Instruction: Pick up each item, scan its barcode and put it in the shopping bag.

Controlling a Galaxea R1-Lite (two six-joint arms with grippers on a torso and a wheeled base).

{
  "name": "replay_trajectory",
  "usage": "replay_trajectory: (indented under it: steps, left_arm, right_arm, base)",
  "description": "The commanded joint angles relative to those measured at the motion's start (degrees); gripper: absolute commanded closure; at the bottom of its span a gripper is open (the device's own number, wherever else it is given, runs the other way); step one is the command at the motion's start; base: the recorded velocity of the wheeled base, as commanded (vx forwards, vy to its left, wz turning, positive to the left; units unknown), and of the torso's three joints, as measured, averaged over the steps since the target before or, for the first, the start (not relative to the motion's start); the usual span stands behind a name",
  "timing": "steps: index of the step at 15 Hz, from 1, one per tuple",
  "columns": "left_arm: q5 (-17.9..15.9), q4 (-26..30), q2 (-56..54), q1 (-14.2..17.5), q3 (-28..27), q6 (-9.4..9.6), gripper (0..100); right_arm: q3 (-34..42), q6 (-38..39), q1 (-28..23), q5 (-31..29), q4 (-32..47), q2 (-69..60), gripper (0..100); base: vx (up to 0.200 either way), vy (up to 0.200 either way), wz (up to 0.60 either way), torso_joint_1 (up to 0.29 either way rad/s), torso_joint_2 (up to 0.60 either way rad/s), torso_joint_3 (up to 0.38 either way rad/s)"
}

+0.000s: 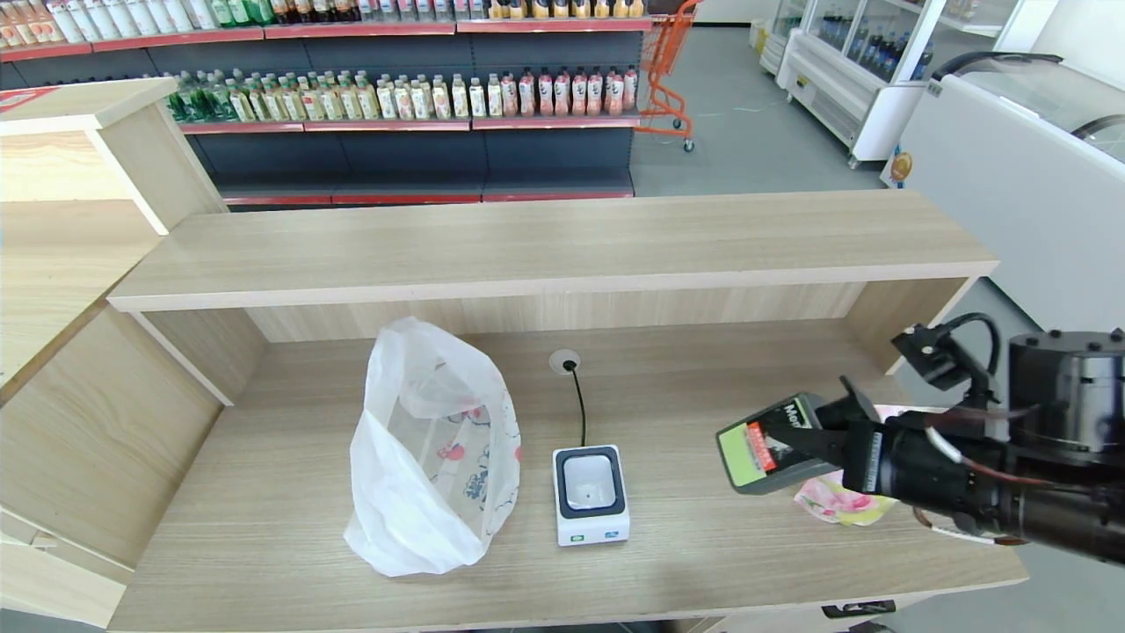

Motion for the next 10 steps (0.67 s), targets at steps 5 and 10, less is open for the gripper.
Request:
replay_trajectory:
  steps: [5, 10]
  left_arm:
    - [0.0, 0.0, 0.0, 0.0, 0.0, 0.04, 0]
    - [0.0, 0.0, 0.0, 0.0, 0.0, 0.04, 0]
  right_arm:
    - [-10.3, 14.3, 10.3, -1.7, 1.2, 18.0, 100]
    - [-15.5, 13.9, 13.9, -5.3, 0.7, 26.4, 100]
  base:
    - [0.000, 0.000, 0.00, 0.000, 0.00, 0.000]
    - [0.000, 0.000, 0.00, 0.000, 0.00, 0.000]
